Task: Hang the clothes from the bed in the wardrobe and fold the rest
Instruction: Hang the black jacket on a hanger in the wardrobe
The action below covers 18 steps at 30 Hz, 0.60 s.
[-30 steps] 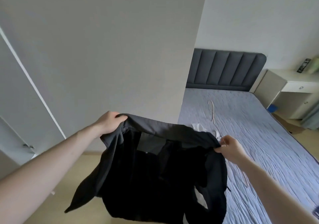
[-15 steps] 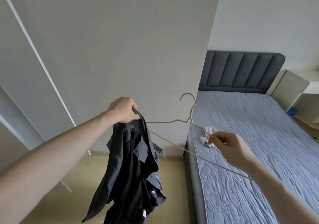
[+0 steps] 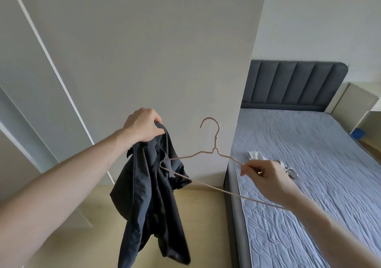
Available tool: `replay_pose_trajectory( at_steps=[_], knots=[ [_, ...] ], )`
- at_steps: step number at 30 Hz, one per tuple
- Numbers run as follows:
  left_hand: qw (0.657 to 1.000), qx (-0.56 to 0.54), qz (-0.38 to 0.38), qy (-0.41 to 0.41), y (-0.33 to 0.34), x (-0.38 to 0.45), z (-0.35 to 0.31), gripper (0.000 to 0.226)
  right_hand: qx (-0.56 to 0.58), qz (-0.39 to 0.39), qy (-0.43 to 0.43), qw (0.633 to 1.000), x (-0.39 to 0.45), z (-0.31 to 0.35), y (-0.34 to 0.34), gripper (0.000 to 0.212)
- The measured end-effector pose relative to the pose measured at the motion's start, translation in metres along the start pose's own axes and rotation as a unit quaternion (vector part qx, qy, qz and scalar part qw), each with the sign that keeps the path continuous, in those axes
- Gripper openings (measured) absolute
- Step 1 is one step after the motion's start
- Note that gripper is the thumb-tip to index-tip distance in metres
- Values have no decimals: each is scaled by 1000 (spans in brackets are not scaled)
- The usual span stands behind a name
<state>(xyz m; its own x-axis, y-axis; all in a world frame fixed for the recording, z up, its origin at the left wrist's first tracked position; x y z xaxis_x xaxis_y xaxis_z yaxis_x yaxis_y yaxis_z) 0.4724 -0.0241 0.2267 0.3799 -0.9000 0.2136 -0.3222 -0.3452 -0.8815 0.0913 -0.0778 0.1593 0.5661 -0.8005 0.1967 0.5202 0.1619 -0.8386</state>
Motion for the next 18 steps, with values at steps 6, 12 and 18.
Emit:
replay_pose_trajectory(
  at_steps=[6,12,18],
  knots=[
    [997,-28,-23,73,-33,-18,-45,15,-35,10,-12,999,12,12,22,26],
    [978,-155,-56,129,-53,-40,-87,15,57,-3,-22,998,15,18,31,26],
    [953,-247,8,176,-46,-67,-119,37,185,-32,1,982,-2,11,40,44]
  ],
)
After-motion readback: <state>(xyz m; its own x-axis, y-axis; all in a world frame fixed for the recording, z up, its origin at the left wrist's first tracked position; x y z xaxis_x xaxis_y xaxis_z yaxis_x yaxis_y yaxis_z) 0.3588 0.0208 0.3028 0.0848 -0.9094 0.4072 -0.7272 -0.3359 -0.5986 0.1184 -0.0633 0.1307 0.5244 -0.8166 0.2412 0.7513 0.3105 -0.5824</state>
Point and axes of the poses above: each hand's wrist, its own x-axis towards the middle knuckle, its own y-axis out of the palm, z = x × y, the point moved 7 cm from there along x, towards the middle knuckle, and after that the axes turned 13 degrees about -x, right-handed, at the moved point
